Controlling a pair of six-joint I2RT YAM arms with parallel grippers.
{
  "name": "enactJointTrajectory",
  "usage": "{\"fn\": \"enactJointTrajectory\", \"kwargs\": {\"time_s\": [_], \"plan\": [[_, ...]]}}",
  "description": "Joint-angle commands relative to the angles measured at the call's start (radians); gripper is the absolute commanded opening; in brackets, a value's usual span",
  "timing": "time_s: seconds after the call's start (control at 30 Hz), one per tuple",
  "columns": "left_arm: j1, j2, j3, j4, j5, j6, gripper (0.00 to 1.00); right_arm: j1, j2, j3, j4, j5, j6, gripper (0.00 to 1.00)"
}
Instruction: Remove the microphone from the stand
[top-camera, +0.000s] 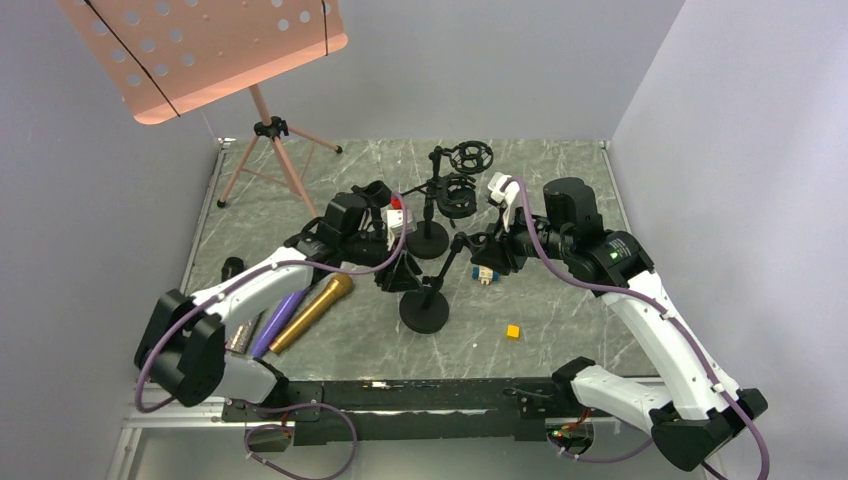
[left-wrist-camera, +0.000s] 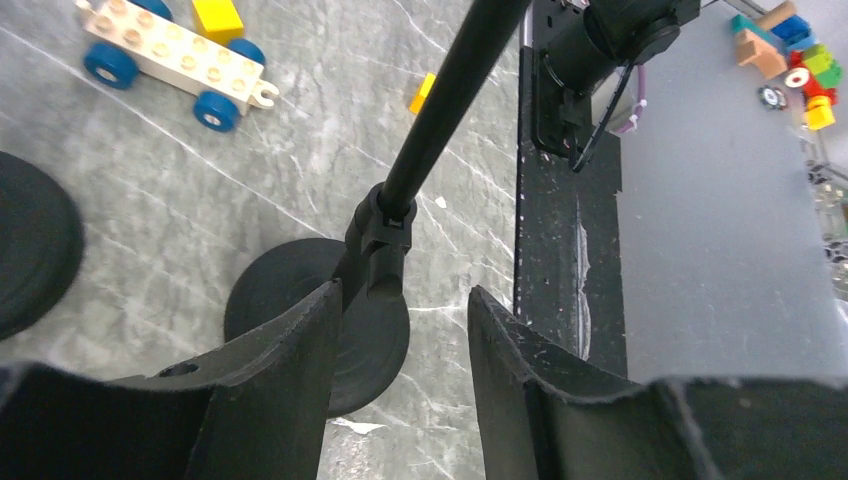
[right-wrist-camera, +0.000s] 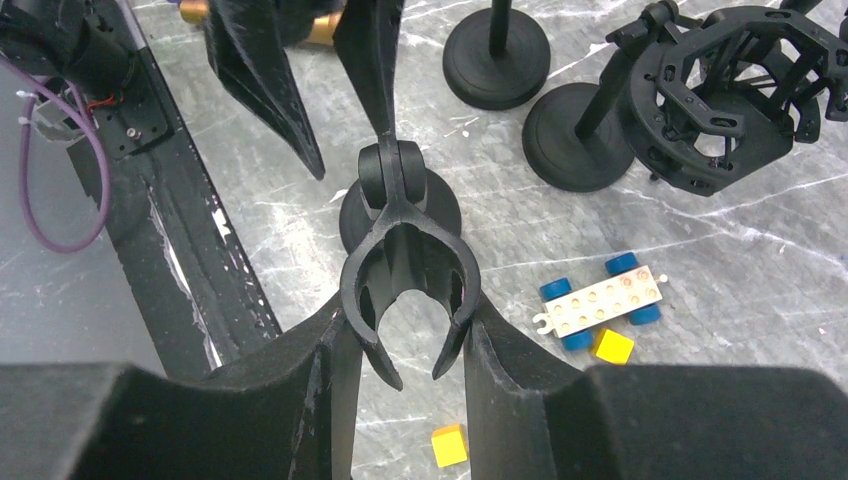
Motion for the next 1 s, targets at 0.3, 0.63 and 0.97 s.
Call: {"fn": "enactJointTrajectory", "kwargs": {"time_s": [0.3,0.63,0.97], "plan": [[-0.032,-0.021,0.046,0.05,-0.121,0.011,0.54,0.026,0.006,0.065,-0.024,0.014,-0.072,0.0],[-0.095,-0.009,0.019,0.069,-0.087,-0.039,0.3,0.04,-0.003,0.043,-0.016,0.012,-0.073,0.0],[-0.049,0.017,0.004,0.016,-0.192,-0.192,0.05,0.043,-0.005,0.049,-0.028,0.025,-0.081,0.0]]}}
